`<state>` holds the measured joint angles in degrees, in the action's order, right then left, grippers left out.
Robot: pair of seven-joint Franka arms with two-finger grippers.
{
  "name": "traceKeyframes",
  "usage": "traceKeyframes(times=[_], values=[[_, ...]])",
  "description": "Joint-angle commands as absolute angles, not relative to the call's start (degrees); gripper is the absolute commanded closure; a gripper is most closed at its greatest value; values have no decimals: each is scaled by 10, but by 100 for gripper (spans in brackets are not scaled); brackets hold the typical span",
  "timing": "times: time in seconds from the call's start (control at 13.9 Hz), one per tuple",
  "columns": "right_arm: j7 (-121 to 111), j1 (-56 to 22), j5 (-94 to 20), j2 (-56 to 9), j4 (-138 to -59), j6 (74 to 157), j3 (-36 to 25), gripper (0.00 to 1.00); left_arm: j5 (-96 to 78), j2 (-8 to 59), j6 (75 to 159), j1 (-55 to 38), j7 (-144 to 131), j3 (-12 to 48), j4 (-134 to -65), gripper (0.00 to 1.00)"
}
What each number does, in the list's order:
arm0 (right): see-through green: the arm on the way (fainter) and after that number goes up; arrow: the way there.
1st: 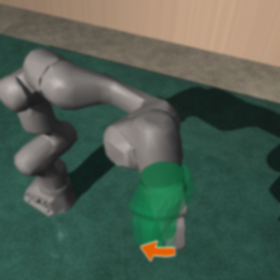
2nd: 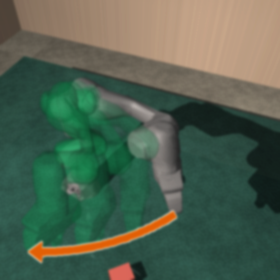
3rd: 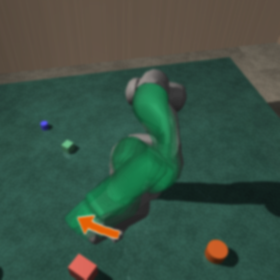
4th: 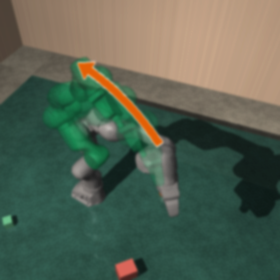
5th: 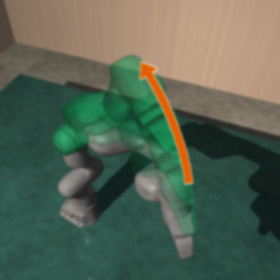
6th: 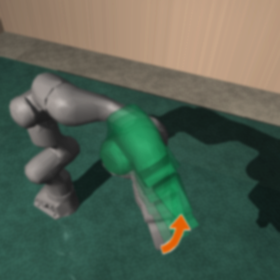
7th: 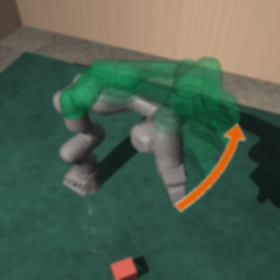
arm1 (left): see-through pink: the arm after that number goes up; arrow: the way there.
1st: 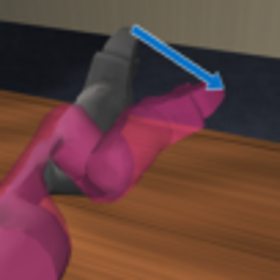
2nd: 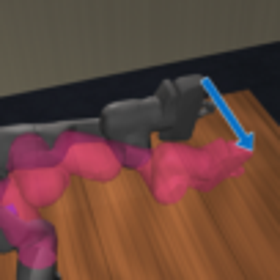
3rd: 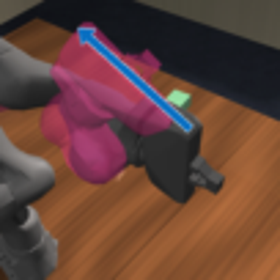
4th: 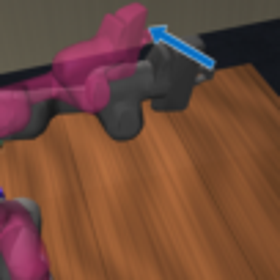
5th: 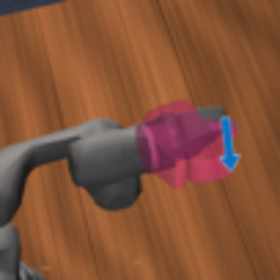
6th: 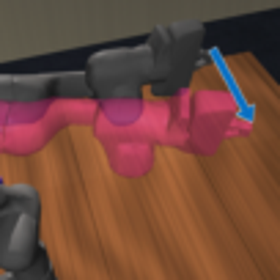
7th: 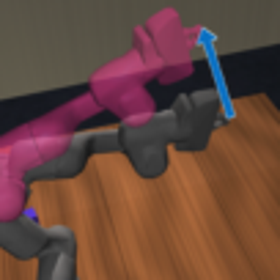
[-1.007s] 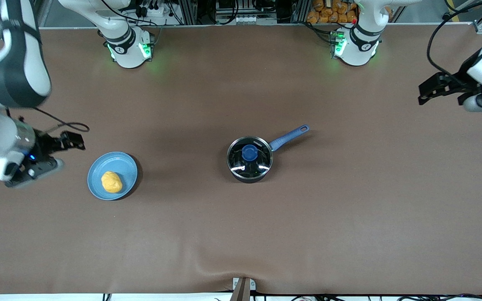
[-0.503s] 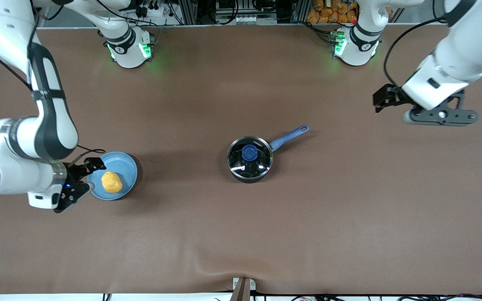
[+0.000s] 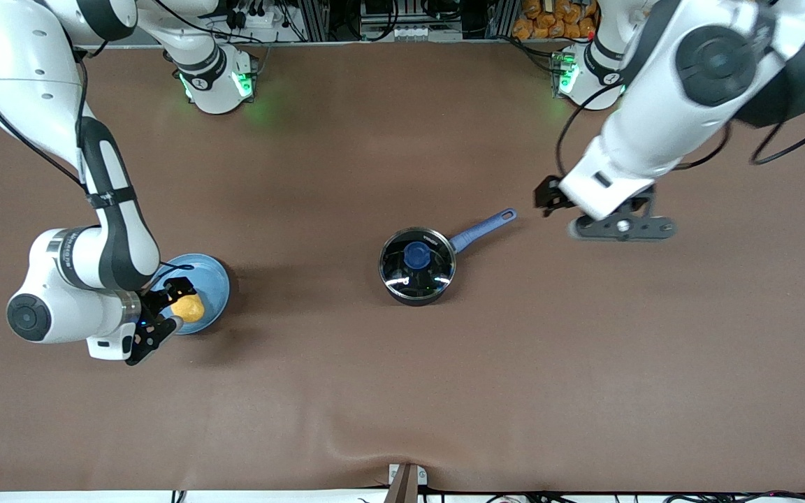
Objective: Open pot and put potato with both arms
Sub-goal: 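Lower the right gripper onto the potato while the left gripper approaches the lid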
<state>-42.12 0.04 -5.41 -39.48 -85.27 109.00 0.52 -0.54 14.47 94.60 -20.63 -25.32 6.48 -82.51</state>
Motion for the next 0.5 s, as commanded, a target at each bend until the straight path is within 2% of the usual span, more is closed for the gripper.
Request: traceKeyframes(times=[0.0,0.43], values=[[-433,6,-62,-413,-843,1099,9,0,-18,192,975,-248,-298,62,-793,0],[-435,19,-78,-443,-843,1101,9,0,-17,283,1075,-323,-425,58,-764,0]])
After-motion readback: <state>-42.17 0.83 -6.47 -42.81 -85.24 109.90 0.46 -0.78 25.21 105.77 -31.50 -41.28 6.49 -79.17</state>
